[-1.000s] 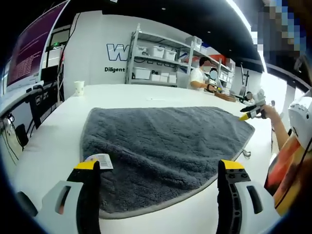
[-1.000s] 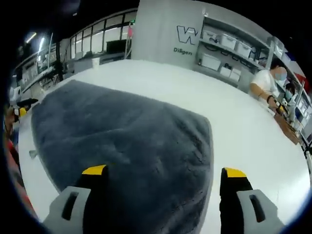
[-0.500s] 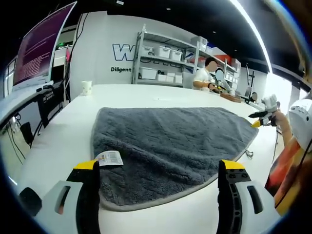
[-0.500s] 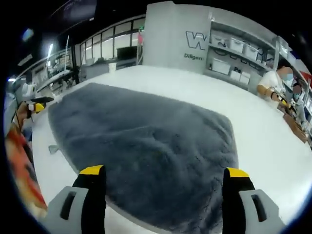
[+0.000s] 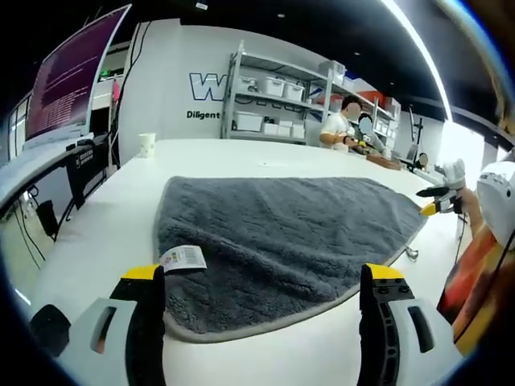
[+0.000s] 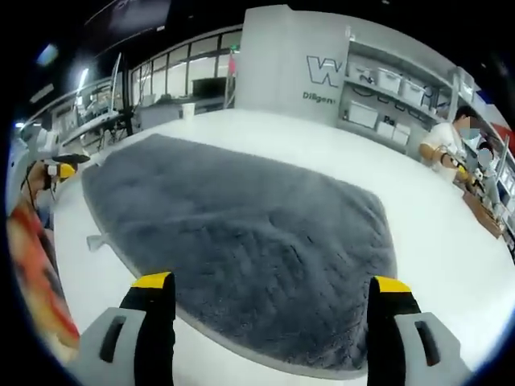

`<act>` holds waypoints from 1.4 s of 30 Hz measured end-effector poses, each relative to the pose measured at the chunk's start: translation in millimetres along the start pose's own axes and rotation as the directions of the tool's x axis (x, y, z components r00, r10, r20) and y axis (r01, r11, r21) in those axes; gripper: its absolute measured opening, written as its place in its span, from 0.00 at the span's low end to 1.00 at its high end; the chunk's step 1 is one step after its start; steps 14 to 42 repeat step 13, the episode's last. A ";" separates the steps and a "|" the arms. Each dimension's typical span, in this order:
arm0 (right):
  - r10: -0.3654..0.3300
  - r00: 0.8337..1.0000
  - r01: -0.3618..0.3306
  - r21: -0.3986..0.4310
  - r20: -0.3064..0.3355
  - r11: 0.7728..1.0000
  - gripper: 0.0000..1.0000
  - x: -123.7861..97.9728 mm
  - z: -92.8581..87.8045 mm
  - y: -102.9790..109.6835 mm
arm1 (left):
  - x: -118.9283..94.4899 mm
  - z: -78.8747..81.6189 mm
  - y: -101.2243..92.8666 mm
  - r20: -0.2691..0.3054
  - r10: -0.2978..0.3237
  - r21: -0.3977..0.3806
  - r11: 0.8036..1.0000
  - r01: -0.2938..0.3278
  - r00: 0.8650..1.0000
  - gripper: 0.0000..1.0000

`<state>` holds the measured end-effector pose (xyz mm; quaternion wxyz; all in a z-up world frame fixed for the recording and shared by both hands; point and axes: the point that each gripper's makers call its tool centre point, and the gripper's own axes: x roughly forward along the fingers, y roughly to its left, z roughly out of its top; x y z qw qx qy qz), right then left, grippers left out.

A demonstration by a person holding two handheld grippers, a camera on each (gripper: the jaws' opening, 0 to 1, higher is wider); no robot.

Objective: Open the folded towel by lifting each exposed corner and separating the folded layers until the towel lies flat within the target outline without major curled edges

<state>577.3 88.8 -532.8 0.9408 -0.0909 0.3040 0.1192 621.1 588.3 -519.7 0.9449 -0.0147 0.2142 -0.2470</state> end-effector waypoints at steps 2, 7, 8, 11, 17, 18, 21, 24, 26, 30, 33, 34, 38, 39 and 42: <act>0.005 1.000 -0.005 0.000 0.007 1.000 0.99 0.1 1.8 1.0 | 0.4 0.1 -0.8 -0.001 -0.002 0.002 1.000 0.002 1.000 0.99; 0.014 1.000 -0.014 -0.005 0.008 1.000 0.99 1.6 3.4 1.2 | 2.2 -0.3 -5.1 -0.003 -0.015 0.006 1.000 0.015 1.000 0.99; 0.017 1.000 -0.017 -0.003 0.017 1.000 0.99 1.7 5.0 1.1 | 2.5 -0.3 -5.4 -0.004 -0.016 0.007 1.000 0.016 1.000 0.99; 0.025 0.999 -0.025 0.006 0.021 1.000 0.99 1.4 5.8 2.0 | 2.5 0.3 -5.2 -0.003 -0.016 0.007 1.000 0.016 1.000 0.99; 0.020 1.000 -0.020 0.003 0.014 1.000 0.99 1.6 4.1 0.9 | 2.5 1.1 -5.3 -0.004 -0.016 0.009 1.000 0.016 1.000 0.99; 0.020 1.000 -0.020 0.003 0.014 1.000 0.99 1.6 4.1 0.9 | 2.5 1.1 -5.3 -0.004 -0.016 0.009 1.000 0.016 1.000 0.99; 0.020 1.000 -0.020 0.003 0.014 1.000 0.99 1.6 4.1 0.9 | 2.5 1.1 -5.3 -0.004 -0.016 0.009 1.000 0.016 1.000 0.99; 0.020 1.000 -0.020 0.003 0.014 1.000 0.99 1.6 4.1 0.9 | 2.5 1.1 -5.3 -0.004 -0.016 0.009 1.000 0.016 1.000 0.99; 0.020 1.000 -0.020 0.003 0.014 1.000 0.99 1.6 4.1 0.9 | 2.5 1.1 -5.3 -0.004 -0.016 0.009 1.000 0.016 1.000 0.99; 0.020 1.000 -0.020 0.003 0.014 1.000 0.99 1.6 4.1 0.9 | 2.5 1.1 -5.3 -0.004 -0.016 0.009 1.000 0.016 1.000 0.99; 0.020 1.000 -0.020 0.003 0.014 1.000 0.99 1.6 4.1 0.9 | 2.5 1.1 -5.3 -0.004 -0.016 0.009 1.000 0.016 1.000 0.99; 0.020 1.000 -0.020 0.003 0.014 1.000 0.99 1.6 4.1 0.9 | 2.5 1.1 -5.3 -0.004 -0.016 0.009 1.000 0.016 1.000 0.99; 0.020 1.000 -0.020 0.003 0.014 1.000 0.99 1.6 4.1 0.9 | 2.5 1.1 -5.3 -0.004 -0.016 0.009 1.000 0.016 1.000 0.99; 0.020 1.000 -0.020 0.003 0.014 1.000 0.99 1.6 4.1 0.9 | 2.5 1.1 -5.3 -0.004 -0.016 0.009 1.000 0.016 1.000 0.99; 0.020 1.000 -0.020 0.003 0.014 1.000 0.99 1.6 4.1 0.9 | 2.5 1.1 -5.3 -0.004 -0.016 0.009 1.000 0.016 1.000 0.99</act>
